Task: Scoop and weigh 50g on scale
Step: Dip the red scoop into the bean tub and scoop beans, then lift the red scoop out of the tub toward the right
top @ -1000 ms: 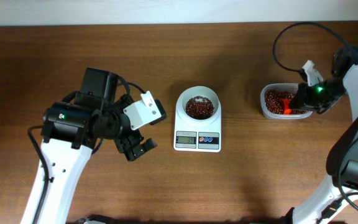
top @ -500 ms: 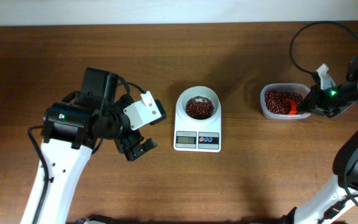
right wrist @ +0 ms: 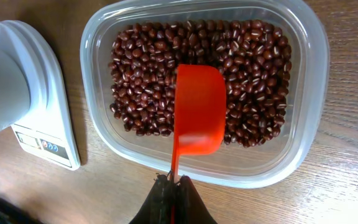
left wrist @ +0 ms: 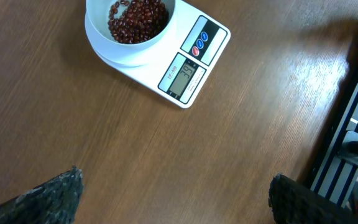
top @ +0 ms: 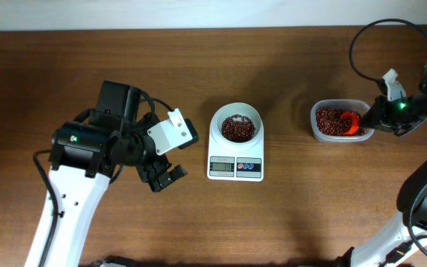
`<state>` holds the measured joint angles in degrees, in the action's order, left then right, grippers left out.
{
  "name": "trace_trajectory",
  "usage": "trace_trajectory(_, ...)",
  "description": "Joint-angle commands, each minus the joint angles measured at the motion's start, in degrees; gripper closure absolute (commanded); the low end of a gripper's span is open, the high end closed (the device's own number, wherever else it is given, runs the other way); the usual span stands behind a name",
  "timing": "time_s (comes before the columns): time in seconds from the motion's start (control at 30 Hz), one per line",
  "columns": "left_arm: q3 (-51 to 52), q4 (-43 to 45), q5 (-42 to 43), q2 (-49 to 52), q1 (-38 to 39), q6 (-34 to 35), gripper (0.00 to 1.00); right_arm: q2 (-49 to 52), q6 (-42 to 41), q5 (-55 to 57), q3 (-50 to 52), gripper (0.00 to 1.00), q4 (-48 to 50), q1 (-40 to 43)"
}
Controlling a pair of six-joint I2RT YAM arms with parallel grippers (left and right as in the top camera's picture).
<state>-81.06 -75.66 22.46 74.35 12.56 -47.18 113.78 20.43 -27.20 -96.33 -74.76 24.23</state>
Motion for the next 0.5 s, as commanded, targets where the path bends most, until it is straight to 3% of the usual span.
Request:
trace_trajectory(0.0,0.39,-0.07,0.22,-0.98,-0.24,-0.48,0.01,-2.21,0.61,0.39,-1.46,0.96,0.13,1.03)
trace_trajectory(0.47,0.39,-0.07,0.22,-0.98,-0.24,-0.48,0.01,-2.19,1.9,-13.99,-1.46,0.96,-0.07,9.64)
